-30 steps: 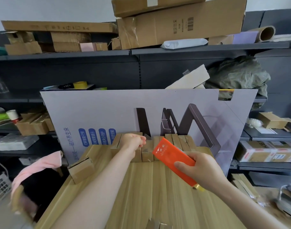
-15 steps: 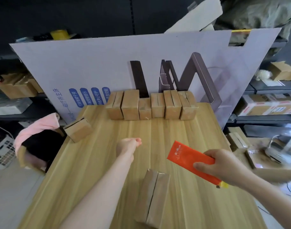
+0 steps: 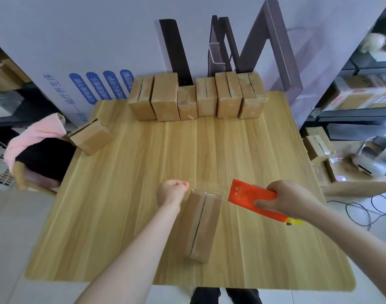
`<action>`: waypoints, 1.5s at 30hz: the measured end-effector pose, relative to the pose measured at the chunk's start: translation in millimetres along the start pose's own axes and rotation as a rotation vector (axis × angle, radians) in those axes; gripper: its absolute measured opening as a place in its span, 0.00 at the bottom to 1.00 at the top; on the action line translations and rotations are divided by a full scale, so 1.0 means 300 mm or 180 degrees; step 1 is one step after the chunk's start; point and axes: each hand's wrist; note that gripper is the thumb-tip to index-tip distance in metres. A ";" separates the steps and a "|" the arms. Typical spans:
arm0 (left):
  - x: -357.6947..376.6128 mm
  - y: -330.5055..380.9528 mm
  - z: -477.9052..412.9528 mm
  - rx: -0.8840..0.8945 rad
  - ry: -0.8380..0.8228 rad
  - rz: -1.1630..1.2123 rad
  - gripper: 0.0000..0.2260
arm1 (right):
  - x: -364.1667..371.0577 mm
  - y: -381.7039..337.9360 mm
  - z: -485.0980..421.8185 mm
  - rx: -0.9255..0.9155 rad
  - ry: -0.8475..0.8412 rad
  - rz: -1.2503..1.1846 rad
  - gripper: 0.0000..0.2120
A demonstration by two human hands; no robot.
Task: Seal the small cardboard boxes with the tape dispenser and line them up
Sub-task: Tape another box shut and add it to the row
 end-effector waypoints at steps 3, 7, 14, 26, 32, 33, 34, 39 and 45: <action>0.017 -0.020 -0.018 -0.0052 0.0018 -0.0059 0.01 | 0.015 -0.011 -0.033 0.0058 0.0004 0.0159 0.21; 0.047 -0.036 -0.037 -0.0079 0.0031 -0.0081 0.01 | 0.029 -0.017 -0.061 0.0133 -0.0081 0.0205 0.20; 0.093 -0.089 -0.049 -0.0035 0.0028 -0.0215 0.05 | 0.079 -0.055 -0.110 0.0006 -0.0008 0.0501 0.21; 0.130 -0.217 0.062 0.0914 -0.0011 0.0054 0.18 | 0.065 -0.138 -0.105 -0.0096 0.0314 0.0963 0.14; 0.129 -0.215 0.040 0.0888 -0.0277 -0.0084 0.15 | 0.146 -0.205 -0.134 -0.0331 0.0615 0.1153 0.10; 0.130 -0.213 0.038 0.0885 -0.0277 -0.0104 0.13 | 0.184 -0.206 -0.143 -0.0348 0.0611 0.1138 0.11; 0.130 -0.209 0.036 0.0868 -0.0258 -0.0105 0.11 | 0.210 -0.205 -0.147 -0.0346 0.0600 0.1062 0.12; 0.135 -0.217 0.065 0.0597 0.0257 0.0203 0.07 | 0.156 -0.126 -0.115 0.0062 0.0374 0.0437 0.16; 0.179 -0.260 0.132 0.0086 0.0501 0.0601 0.13 | 0.072 -0.081 -0.120 0.0177 0.1422 -0.1060 0.18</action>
Point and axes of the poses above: each hand's wrist, its own z-axis away from the middle knuckle, its own x-axis out of the palm, y = z × x, and after that the axes turned 2 degrees about -y, right-handed
